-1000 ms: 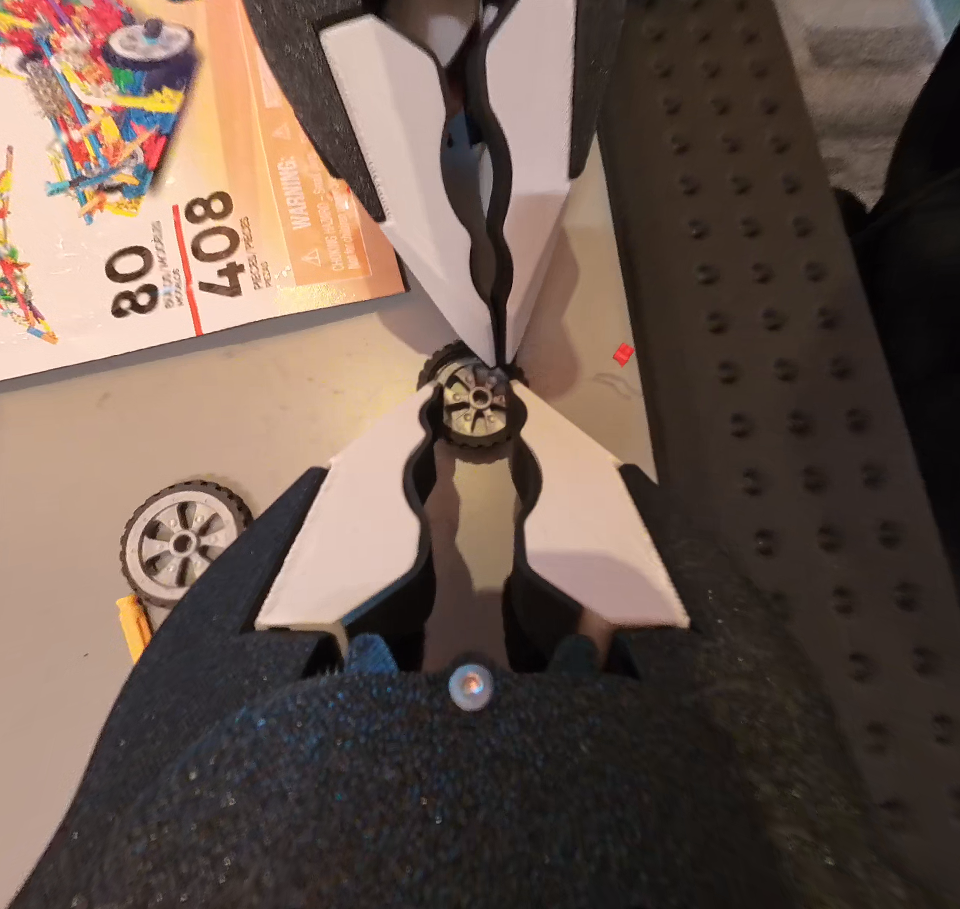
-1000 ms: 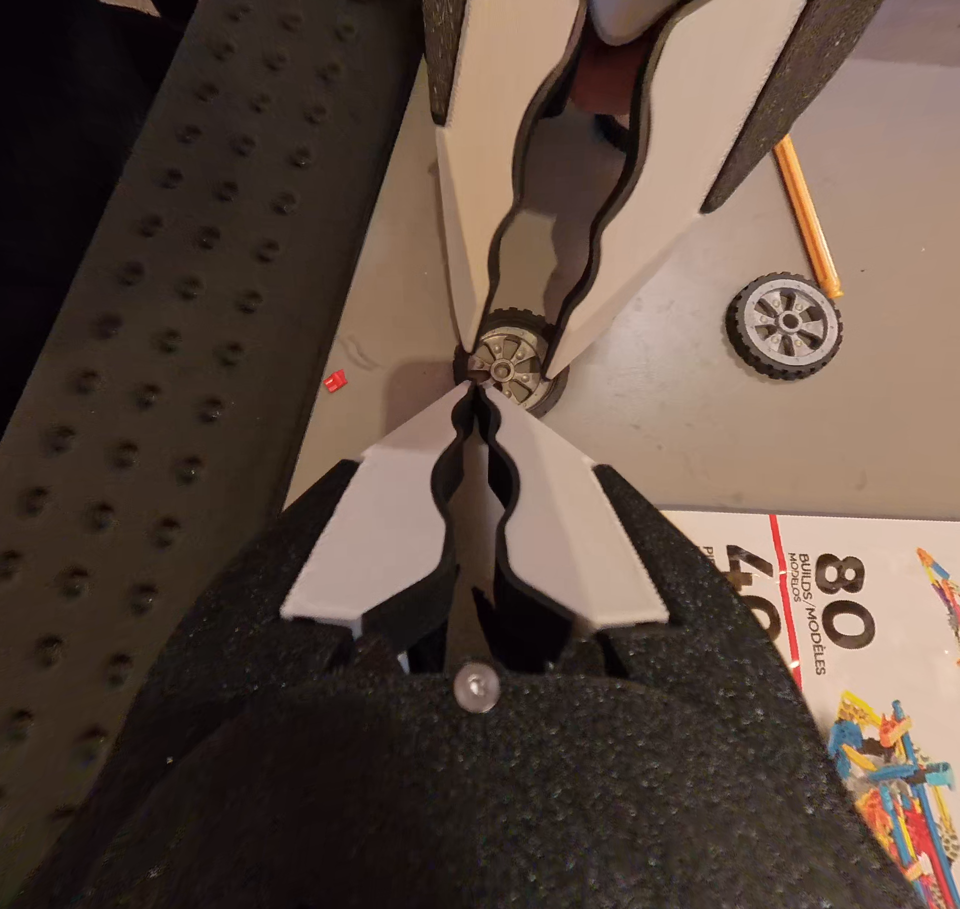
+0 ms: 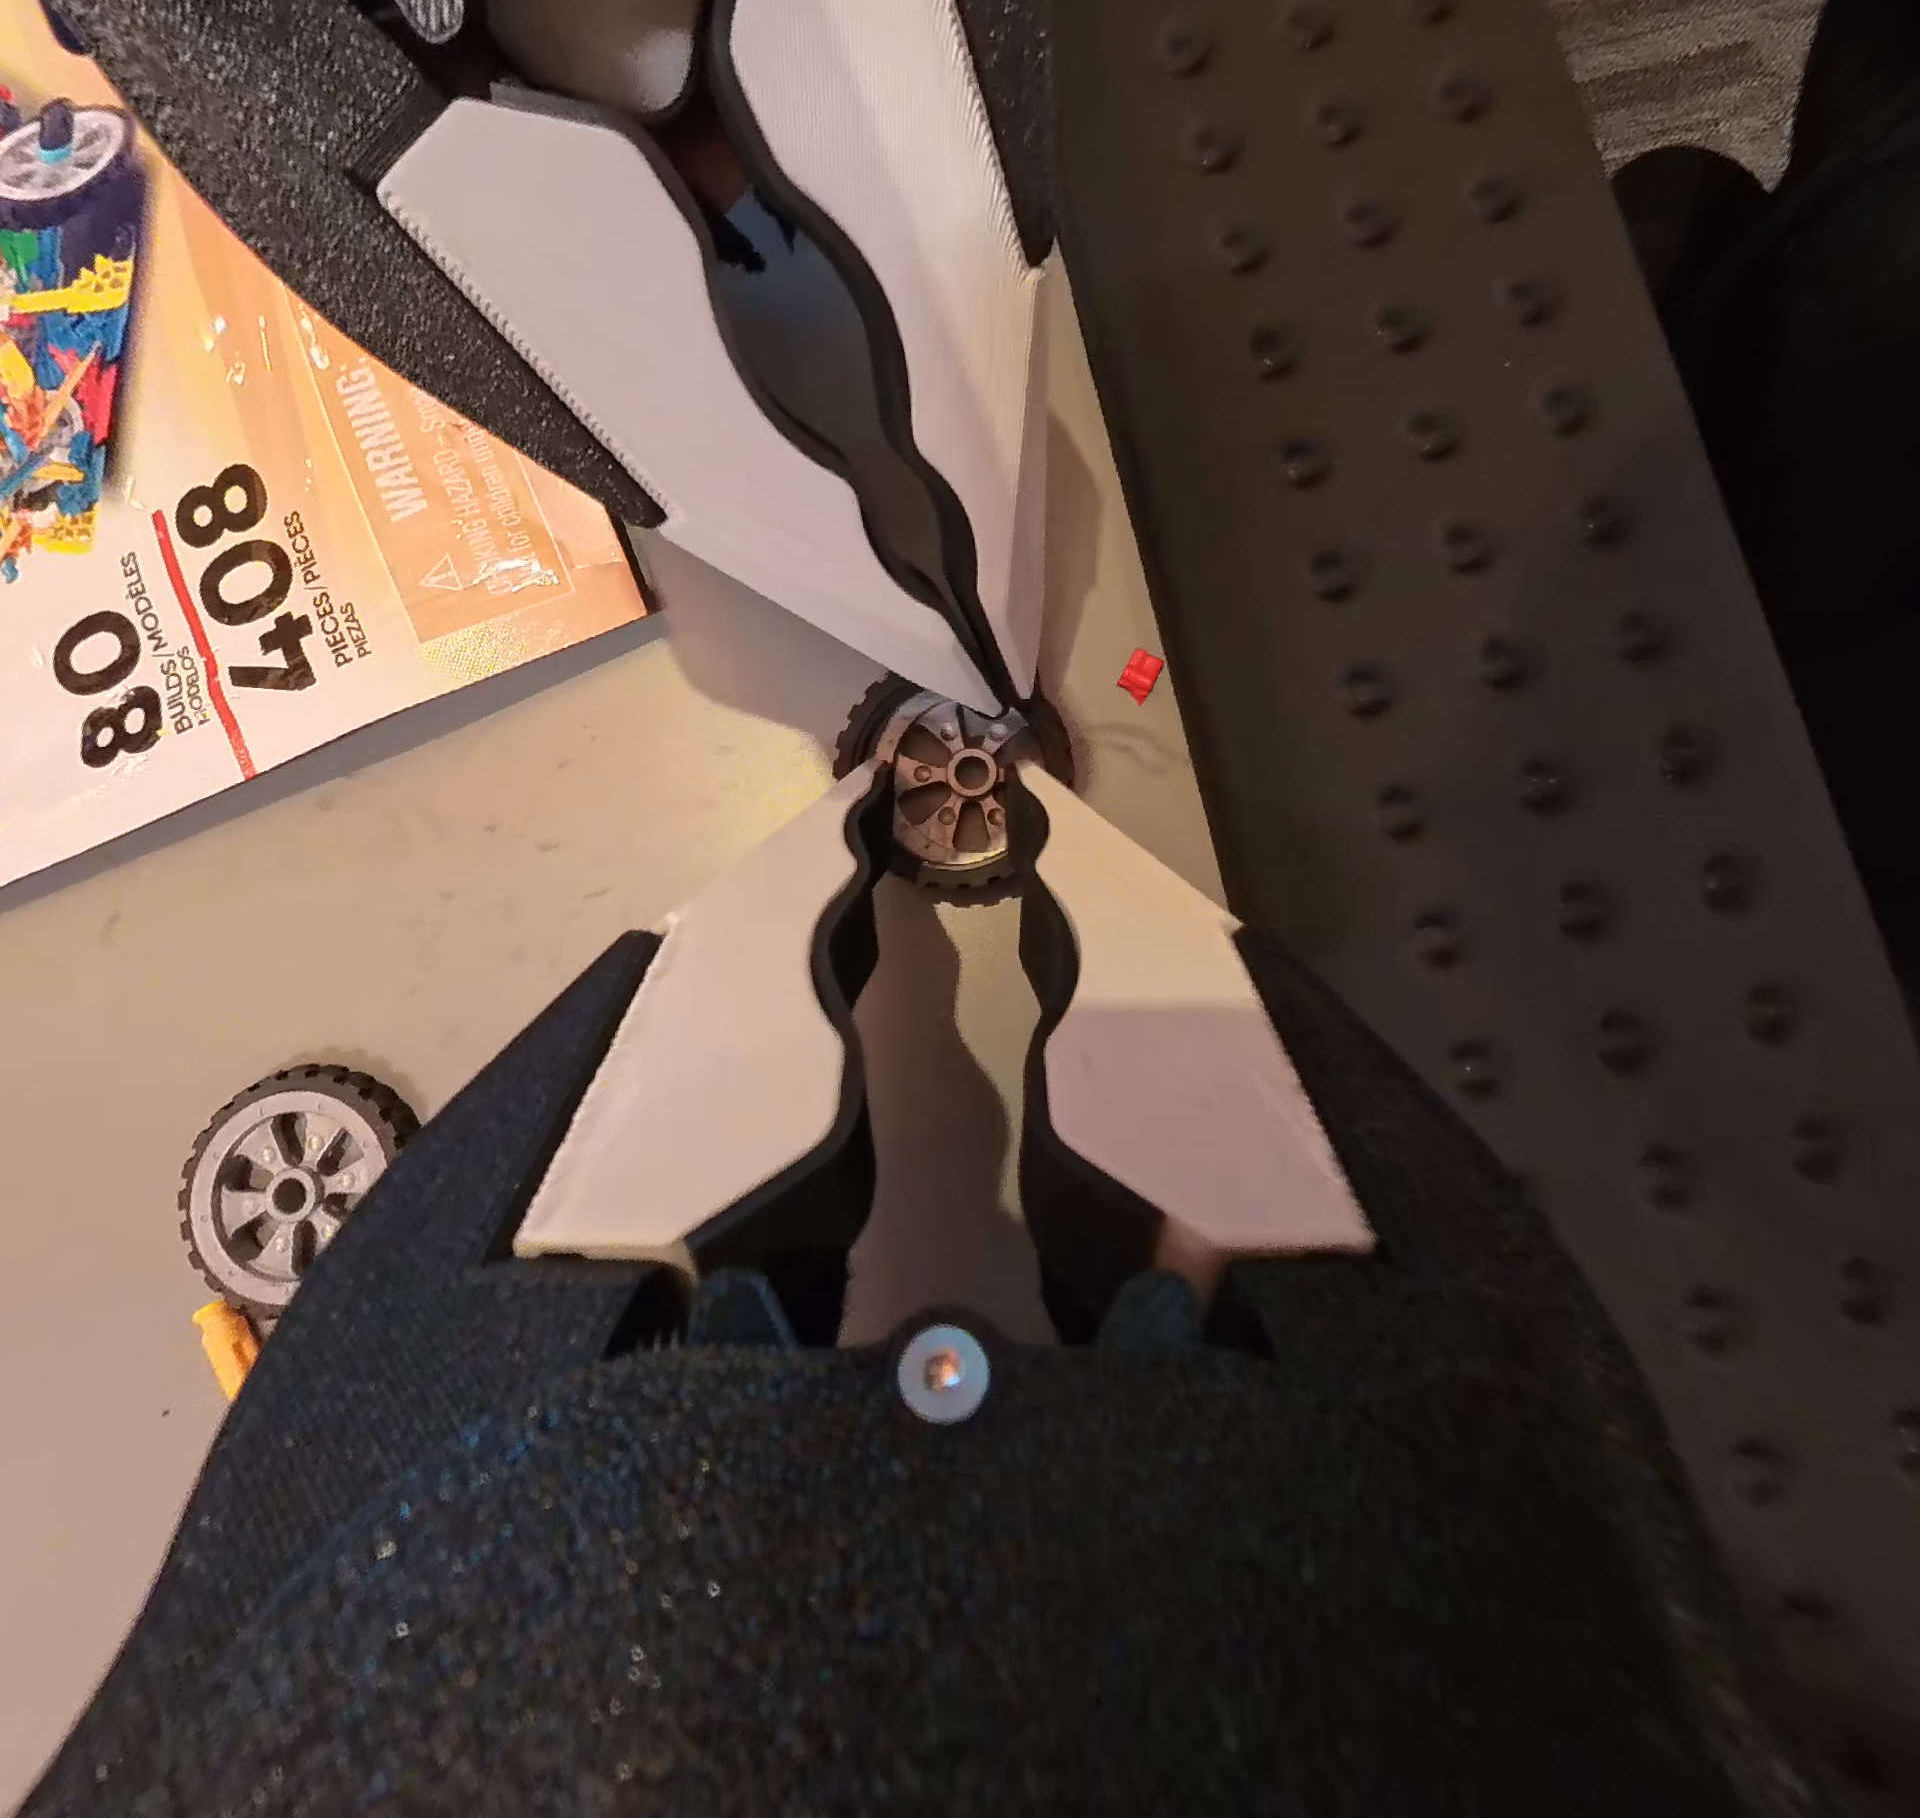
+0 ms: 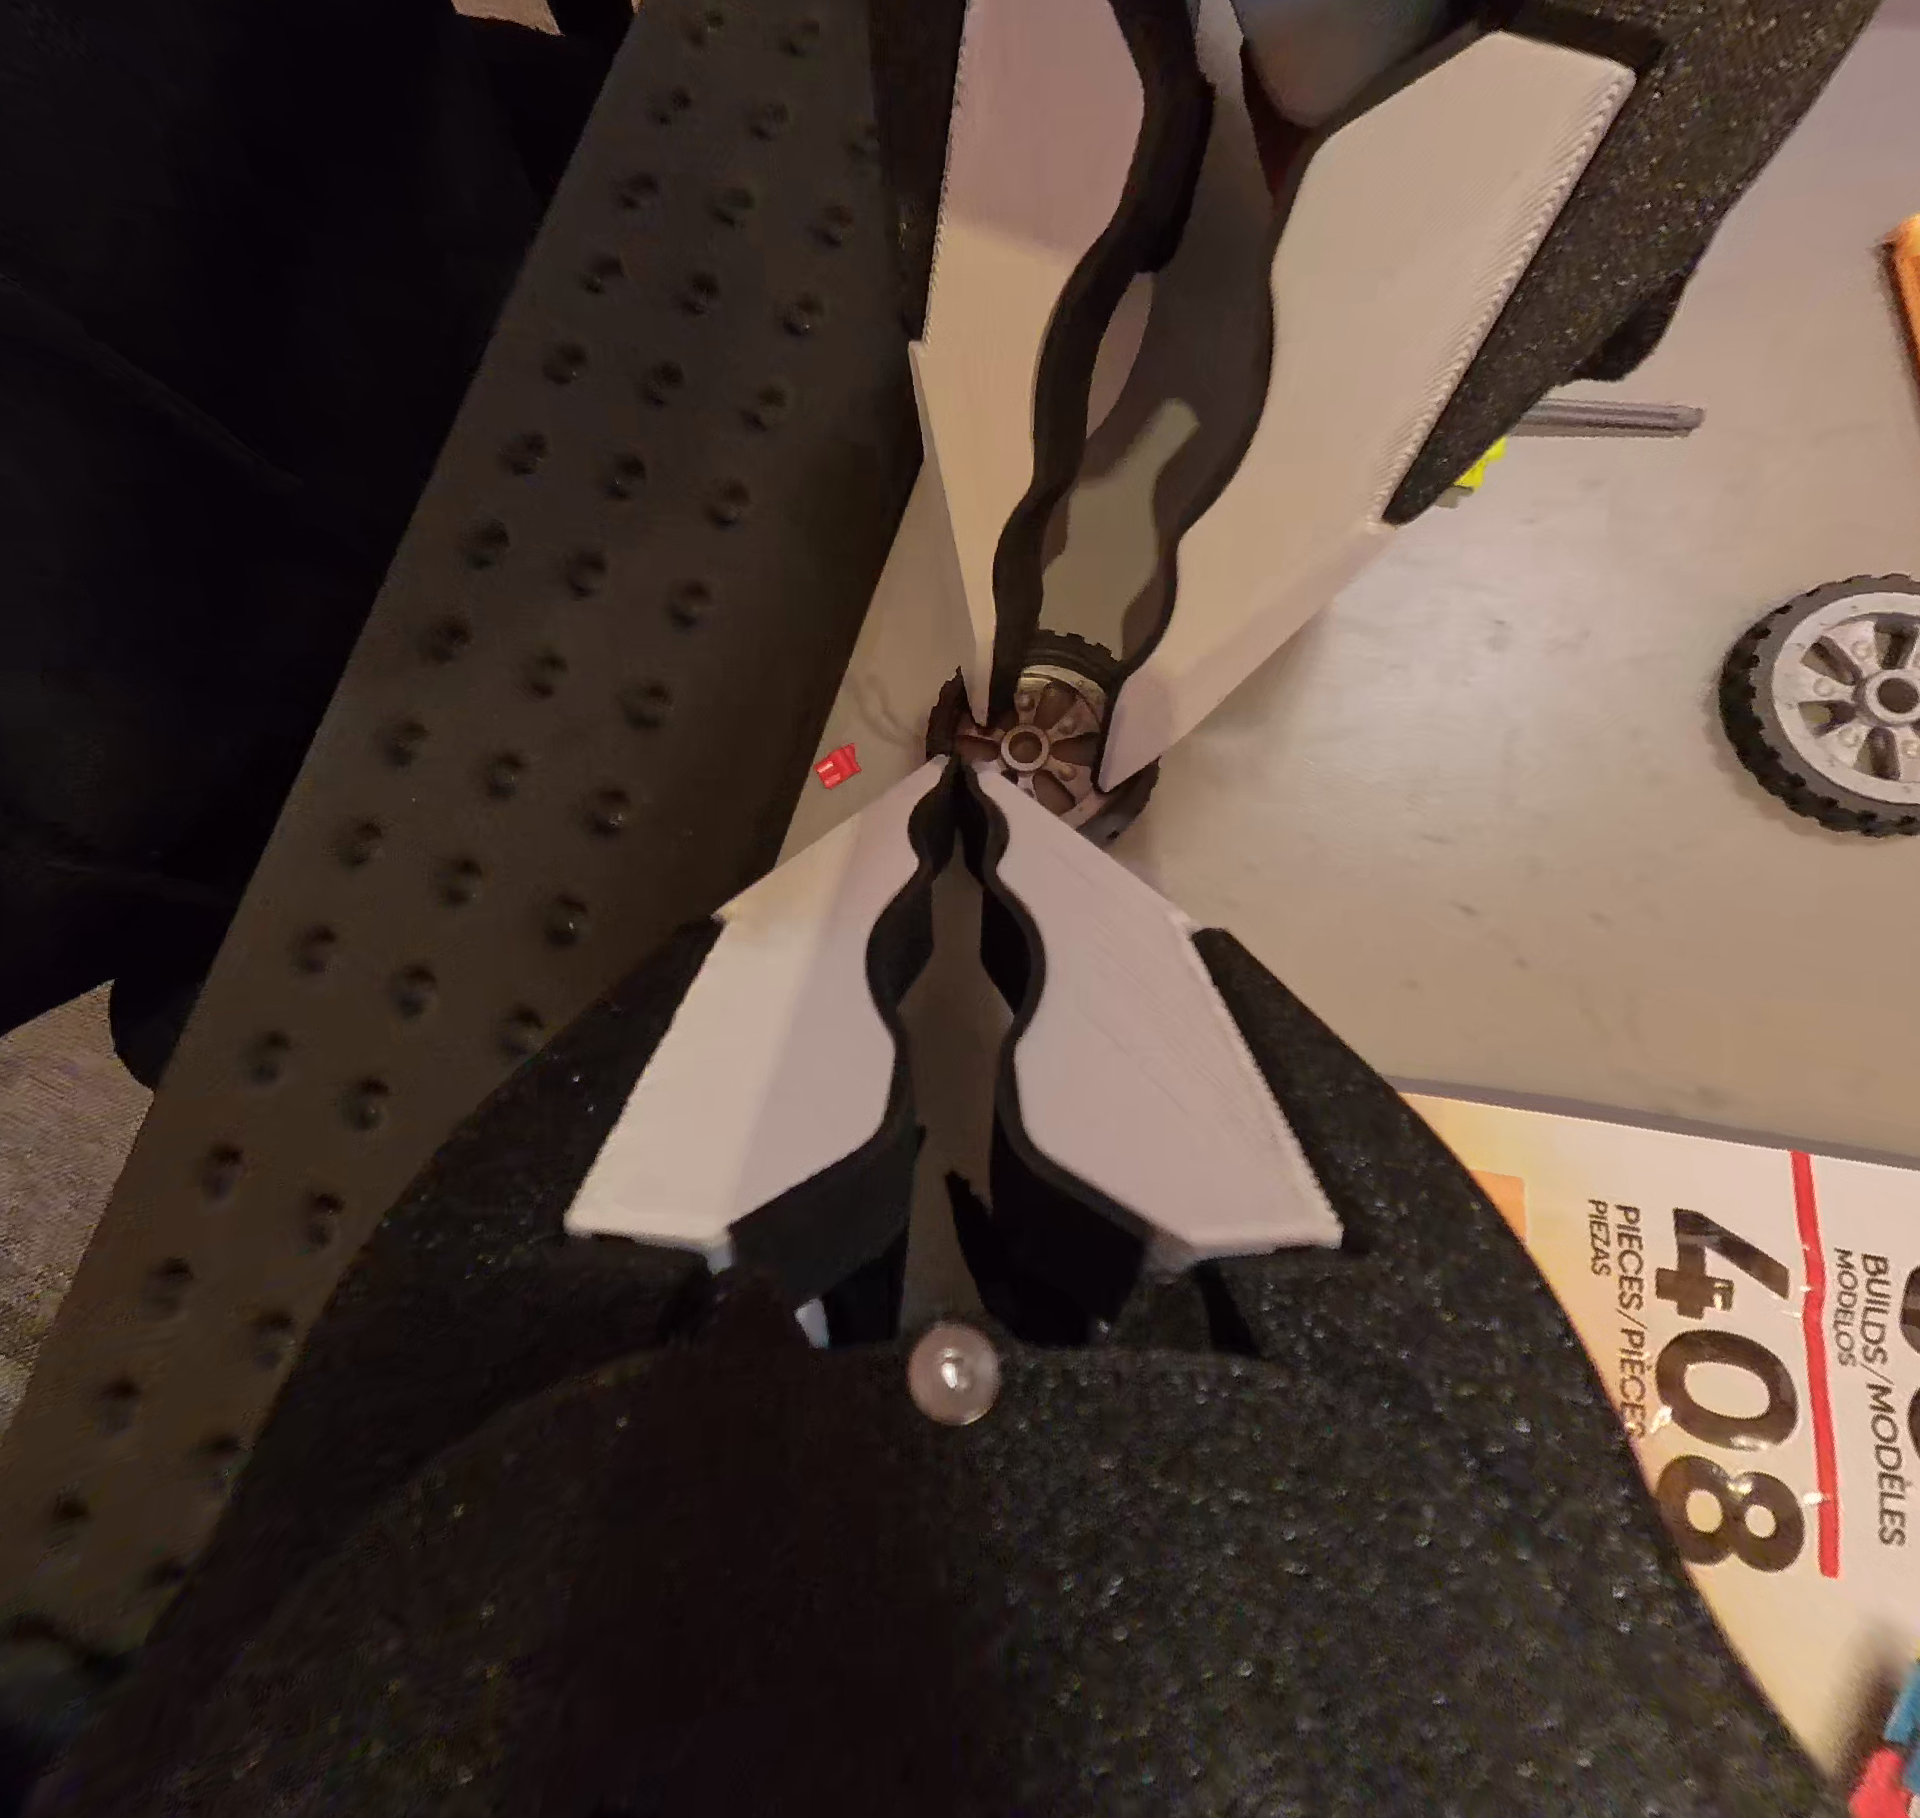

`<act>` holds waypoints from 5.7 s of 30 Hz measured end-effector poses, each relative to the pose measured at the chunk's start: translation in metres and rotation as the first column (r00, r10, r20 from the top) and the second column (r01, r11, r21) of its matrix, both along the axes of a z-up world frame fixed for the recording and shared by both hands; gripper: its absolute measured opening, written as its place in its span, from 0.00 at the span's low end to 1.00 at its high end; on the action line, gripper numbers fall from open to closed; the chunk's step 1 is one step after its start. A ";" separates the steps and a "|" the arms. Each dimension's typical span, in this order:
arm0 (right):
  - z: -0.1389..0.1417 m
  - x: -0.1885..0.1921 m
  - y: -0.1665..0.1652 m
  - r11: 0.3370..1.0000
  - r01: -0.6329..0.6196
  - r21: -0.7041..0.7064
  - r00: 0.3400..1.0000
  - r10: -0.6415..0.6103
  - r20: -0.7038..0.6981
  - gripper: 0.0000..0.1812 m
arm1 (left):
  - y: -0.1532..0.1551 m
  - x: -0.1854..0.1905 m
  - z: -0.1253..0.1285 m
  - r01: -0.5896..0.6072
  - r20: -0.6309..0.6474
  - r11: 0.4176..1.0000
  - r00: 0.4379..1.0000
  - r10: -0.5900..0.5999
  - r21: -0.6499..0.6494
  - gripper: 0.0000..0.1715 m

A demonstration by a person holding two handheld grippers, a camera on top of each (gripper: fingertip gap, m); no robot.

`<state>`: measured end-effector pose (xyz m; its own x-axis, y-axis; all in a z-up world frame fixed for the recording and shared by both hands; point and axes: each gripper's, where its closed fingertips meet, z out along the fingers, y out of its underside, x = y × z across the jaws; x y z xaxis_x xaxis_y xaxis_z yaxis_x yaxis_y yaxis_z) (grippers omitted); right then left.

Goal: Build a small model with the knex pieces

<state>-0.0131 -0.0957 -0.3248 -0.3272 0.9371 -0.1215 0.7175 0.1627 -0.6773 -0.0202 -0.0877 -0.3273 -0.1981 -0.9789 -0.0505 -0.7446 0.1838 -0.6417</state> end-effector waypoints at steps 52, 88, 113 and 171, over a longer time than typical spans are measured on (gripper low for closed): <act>0.000 0.010 0.027 0.982 0.067 0.178 0.997 -0.070 0.014 0.00 | 0.014 0.006 0.002 -0.027 0.000 0.977 1.000 0.028 0.211 0.13; -0.005 0.018 0.046 0.929 0.355 -0.103 0.933 -0.360 -0.027 0.00 | 0.025 0.012 -0.002 -0.174 0.087 0.983 0.982 0.169 0.052 0.07; 0.005 0.015 0.065 0.876 0.468 0.114 0.883 -0.463 -0.074 0.00 | 0.030 0.013 -0.002 -0.192 0.039 0.981 0.981 0.191 0.022 0.08; -0.003 0.010 0.065 0.832 0.460 0.310 0.881 -0.472 -0.039 0.00 | 0.030 0.018 -0.002 -0.223 0.058 0.975 0.973 0.222 0.011 0.08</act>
